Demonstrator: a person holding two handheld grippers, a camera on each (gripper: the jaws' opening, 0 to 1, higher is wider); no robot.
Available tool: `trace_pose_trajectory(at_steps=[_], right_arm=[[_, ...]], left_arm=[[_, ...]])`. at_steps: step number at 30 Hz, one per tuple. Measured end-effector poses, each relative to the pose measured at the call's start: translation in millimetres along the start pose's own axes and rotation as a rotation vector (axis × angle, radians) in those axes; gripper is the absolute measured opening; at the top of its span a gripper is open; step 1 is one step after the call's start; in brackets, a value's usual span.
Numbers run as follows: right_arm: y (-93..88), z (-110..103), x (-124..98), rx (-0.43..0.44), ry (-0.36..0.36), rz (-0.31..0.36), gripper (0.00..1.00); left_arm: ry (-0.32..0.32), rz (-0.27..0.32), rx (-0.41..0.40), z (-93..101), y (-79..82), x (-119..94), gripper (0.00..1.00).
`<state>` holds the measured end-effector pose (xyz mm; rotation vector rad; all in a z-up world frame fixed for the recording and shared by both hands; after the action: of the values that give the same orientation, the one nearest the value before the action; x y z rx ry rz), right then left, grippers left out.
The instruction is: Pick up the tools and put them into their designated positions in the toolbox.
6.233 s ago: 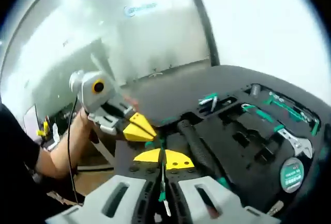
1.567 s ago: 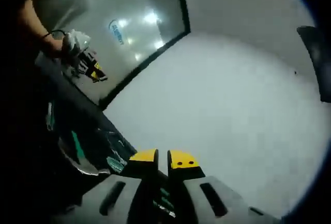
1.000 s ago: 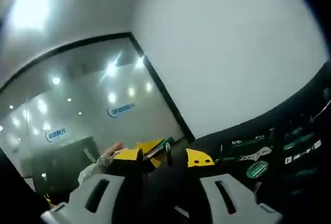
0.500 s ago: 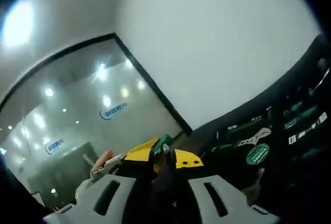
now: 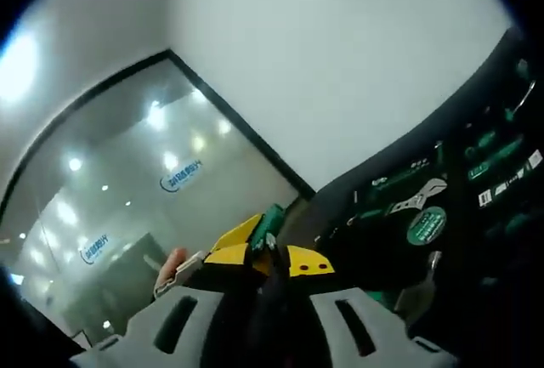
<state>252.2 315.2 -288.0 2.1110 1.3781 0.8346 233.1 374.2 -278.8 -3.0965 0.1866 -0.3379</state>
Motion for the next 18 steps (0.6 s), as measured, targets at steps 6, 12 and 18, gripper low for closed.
trace_pose_trajectory(at_steps=[6, 12, 18], right_arm=[[-4.9, 5, -2, 0.278, -0.01, -0.017, 0.03], [-6.7, 12, 3, 0.168, -0.049, 0.004, 0.06], [-19.4, 14, 9, 0.324, -0.071, -0.062, 0.11]], left_arm=[[-0.015, -0.035, 0.058, 10.5, -9.8, -1, 0.02], [-0.039, -0.052, 0.112, 15.0, -12.1, -6, 0.02], [-0.045, -0.058, 0.083, 19.7, -12.5, -13, 0.02]])
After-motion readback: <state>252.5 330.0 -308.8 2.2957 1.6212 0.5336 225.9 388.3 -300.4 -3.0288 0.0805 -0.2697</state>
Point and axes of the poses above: the point that each gripper's makers call its tool centre point, and the gripper's own axes: x roughly forward along the fingers, z roughly to its right, y roughly out of its top, the point moved 4 cm from there along -x, roughly backward along the fingers, and after that the axes turned 12 degrees about z, right-handed, at the moved point
